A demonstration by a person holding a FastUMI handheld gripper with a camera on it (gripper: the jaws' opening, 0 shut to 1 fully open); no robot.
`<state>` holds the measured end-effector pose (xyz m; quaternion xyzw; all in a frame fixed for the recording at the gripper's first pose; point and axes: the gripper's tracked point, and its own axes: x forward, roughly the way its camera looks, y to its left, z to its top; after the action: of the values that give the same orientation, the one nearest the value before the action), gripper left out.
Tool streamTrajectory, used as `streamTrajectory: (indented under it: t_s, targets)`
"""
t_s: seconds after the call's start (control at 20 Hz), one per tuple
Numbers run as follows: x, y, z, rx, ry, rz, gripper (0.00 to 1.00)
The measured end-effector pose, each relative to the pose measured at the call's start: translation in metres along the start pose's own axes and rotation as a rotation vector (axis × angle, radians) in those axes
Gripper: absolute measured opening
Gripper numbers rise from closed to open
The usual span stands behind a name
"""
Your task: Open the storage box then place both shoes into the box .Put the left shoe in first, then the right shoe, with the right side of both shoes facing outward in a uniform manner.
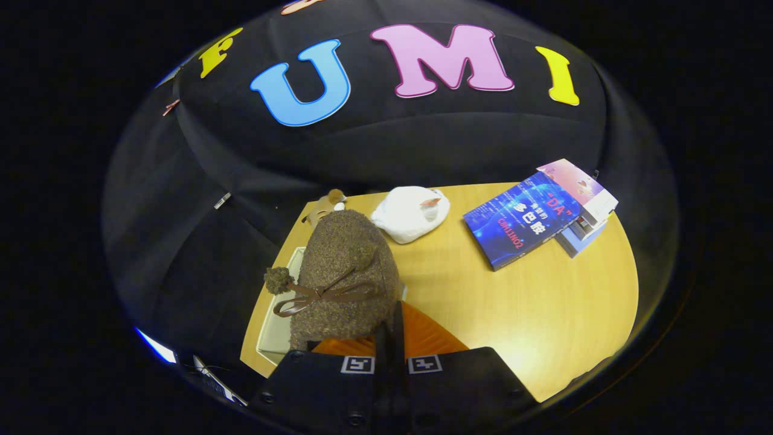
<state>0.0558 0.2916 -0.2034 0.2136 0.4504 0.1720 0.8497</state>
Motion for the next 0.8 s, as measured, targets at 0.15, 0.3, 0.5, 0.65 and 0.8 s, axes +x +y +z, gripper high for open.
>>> streamTrajectory:
  t_s: [0.15,0.3,0.5,0.65,0.8]
  targets:
    - [0.029,0.030,-0.012,-0.031,0.040,-0.025,0.05]
    - [0.056,0.033,-0.032,-0.087,0.088,-0.120,0.05]
    - [0.084,0.035,-0.051,-0.128,0.134,-0.199,0.05]
    - [0.095,0.028,-0.057,-0.142,0.133,-0.263,0.07]
    - [0.101,0.042,-0.064,-0.199,0.148,-0.252,0.34]
